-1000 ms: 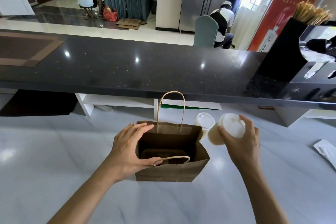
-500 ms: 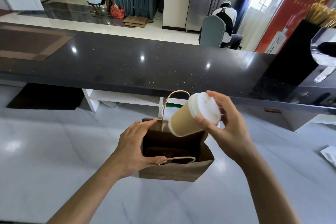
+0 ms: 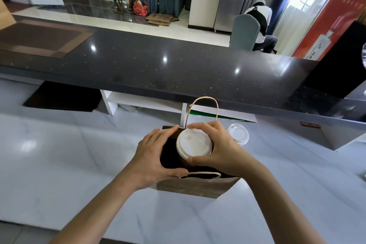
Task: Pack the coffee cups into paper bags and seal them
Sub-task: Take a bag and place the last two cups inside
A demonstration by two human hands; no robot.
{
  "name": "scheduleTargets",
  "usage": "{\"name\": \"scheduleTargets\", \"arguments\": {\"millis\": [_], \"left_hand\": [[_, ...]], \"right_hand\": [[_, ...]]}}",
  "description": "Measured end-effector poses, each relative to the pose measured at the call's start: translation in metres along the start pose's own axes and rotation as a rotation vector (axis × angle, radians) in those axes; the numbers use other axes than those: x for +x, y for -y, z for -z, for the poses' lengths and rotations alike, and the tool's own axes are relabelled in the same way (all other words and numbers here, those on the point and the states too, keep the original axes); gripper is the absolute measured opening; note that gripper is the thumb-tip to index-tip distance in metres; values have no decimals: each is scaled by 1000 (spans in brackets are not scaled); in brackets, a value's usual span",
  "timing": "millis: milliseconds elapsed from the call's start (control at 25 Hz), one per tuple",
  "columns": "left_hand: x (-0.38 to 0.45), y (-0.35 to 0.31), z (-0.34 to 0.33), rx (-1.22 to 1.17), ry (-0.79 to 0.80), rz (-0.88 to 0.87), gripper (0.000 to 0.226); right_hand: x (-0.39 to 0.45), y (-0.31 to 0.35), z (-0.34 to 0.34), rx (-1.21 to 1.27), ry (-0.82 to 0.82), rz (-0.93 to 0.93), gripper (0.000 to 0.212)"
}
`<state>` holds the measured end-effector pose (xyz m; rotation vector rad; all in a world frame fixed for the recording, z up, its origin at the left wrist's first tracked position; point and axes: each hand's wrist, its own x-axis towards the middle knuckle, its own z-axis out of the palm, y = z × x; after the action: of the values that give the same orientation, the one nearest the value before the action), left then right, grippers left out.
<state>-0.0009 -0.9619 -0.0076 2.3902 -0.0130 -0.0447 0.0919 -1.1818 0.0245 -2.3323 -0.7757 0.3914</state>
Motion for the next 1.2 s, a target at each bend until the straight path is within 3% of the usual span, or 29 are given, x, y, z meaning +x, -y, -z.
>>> {"name": "scheduleTargets", "arguments": {"millis": [240, 440, 920, 1200], "left_hand": [[-1, 3, -1, 22, 21, -11, 117], [-2, 4, 0, 33, 10, -27, 118], [-1, 6, -2, 48, 1, -62, 117], [2, 9, -3, 51, -11, -71, 119]], "right_hand": [[22, 3, -19, -218, 147, 126, 78], [33, -2, -40, -303, 187, 123, 76], [39, -4, -45, -317, 208, 125, 76], [53, -3, -64, -483, 208, 161, 81]]}}
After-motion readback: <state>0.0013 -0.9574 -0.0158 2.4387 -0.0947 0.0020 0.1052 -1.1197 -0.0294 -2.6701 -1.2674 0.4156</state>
